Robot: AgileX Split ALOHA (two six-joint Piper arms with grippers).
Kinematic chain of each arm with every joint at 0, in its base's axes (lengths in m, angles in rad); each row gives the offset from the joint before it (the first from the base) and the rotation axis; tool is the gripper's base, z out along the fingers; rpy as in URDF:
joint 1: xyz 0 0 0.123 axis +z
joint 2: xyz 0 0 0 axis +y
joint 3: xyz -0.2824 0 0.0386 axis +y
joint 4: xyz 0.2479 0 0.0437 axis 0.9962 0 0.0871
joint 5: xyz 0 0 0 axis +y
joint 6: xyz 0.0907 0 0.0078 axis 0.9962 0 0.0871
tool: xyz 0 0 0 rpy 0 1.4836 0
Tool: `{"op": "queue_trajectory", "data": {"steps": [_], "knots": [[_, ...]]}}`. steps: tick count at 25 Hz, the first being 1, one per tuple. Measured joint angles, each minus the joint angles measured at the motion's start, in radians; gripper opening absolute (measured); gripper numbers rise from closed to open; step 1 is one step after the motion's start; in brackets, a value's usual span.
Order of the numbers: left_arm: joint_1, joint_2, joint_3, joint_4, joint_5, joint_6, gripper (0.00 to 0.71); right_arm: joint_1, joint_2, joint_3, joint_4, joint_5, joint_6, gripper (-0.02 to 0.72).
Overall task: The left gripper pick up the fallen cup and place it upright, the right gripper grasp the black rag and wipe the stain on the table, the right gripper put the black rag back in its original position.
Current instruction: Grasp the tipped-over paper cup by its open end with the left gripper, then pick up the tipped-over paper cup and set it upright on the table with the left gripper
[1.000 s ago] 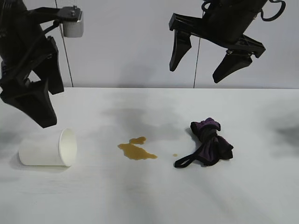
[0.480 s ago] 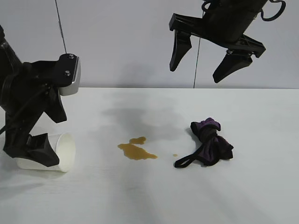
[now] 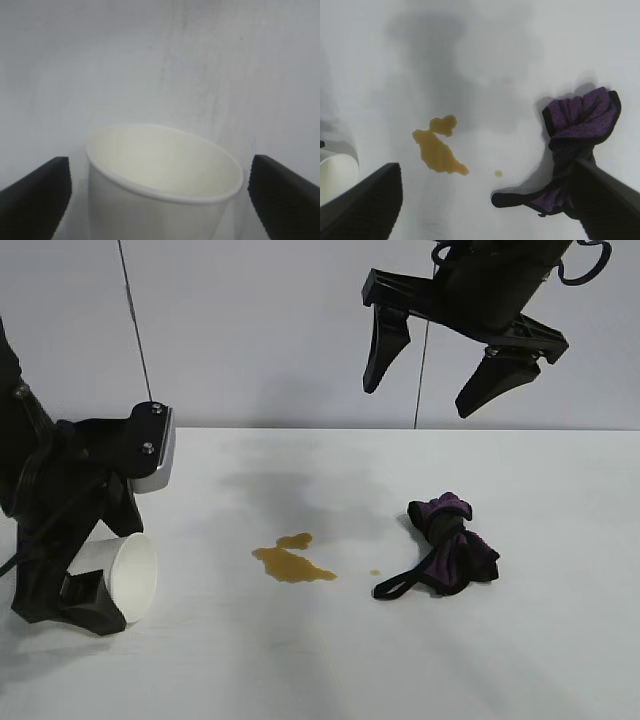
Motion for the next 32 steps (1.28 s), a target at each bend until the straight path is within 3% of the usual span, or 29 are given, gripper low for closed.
{"op": "queue_trajectory", "data": {"steps": [5,16,20,23,25,30,32], "knots": [[0.000,0.022,0.006,0.000,-0.008,0.010,0.647,0.000,0.000,0.000,-0.001,0.006,0.000,0.631],[0.000,0.017,0.006,0.003,-0.025,0.025,0.390,0.000,0.000,0.000,-0.001,0.023,0.000,0.631],[0.001,-0.037,0.007,-0.118,-0.025,0.134,0.368,0.000,0.000,0.000,-0.001,0.024,0.000,0.631],[0.034,-0.109,0.008,-0.366,-0.004,0.317,0.363,0.000,0.000,0.000,-0.001,0.022,0.000,0.631],[0.094,-0.142,0.008,-0.582,0.071,0.477,0.362,0.000,0.000,0.000,-0.001,0.022,0.000,0.631],[0.326,-0.146,0.055,-1.189,0.438,0.890,0.363,0.000,0.000,0.000,-0.001,0.021,0.000,0.631],[0.394,-0.145,0.097,-1.287,0.534,1.017,0.363,0.000,0.000,0.000,-0.001,0.021,0.000,0.631]]}}
